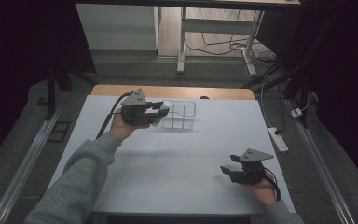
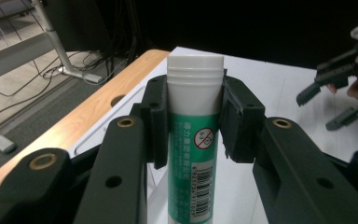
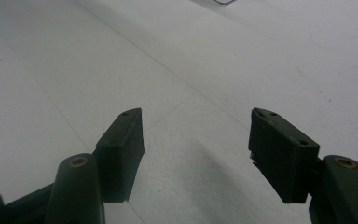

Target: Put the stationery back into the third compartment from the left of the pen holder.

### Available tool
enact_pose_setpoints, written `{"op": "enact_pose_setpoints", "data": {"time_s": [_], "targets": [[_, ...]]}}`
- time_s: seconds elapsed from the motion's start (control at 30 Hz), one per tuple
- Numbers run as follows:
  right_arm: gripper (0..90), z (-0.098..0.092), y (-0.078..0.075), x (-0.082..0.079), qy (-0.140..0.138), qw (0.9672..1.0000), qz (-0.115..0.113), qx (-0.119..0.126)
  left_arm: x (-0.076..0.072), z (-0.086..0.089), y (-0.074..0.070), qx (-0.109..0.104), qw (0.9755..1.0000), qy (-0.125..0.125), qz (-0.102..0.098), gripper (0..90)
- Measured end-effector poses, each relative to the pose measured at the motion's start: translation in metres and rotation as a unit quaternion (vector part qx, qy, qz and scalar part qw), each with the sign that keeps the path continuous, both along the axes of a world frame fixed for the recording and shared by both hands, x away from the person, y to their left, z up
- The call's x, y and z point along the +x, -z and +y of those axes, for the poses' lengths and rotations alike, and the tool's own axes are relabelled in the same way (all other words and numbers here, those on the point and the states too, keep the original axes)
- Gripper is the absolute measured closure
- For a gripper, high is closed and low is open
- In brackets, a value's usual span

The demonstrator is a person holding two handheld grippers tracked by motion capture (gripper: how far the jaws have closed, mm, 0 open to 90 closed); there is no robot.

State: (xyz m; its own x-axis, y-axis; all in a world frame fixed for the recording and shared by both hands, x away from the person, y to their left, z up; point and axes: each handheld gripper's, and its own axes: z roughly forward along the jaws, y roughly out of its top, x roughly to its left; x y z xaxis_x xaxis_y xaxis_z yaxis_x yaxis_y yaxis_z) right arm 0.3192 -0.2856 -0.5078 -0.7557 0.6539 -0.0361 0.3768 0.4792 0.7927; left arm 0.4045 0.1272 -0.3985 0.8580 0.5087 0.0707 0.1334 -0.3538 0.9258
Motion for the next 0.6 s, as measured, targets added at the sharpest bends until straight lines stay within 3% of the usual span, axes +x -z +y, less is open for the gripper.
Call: {"op": "enact_pose_setpoints", "data": {"time_s": [0.27, 0.6], "targets": [[34.6, 0.0, 0.001, 0.001, -0.002, 1.0, 0.003, -0.002, 0.024, -0.028, -0.003, -0.004, 1.0, -0.004, -0.004, 64.9], [34.6, -0.001, 0.002, 0.001, 0.0, 1.0, 0.002, -0.001, 0.052, -0.053, 0.004, -0.007, 0.9999, -0.01, 0.004, 64.9]]}}
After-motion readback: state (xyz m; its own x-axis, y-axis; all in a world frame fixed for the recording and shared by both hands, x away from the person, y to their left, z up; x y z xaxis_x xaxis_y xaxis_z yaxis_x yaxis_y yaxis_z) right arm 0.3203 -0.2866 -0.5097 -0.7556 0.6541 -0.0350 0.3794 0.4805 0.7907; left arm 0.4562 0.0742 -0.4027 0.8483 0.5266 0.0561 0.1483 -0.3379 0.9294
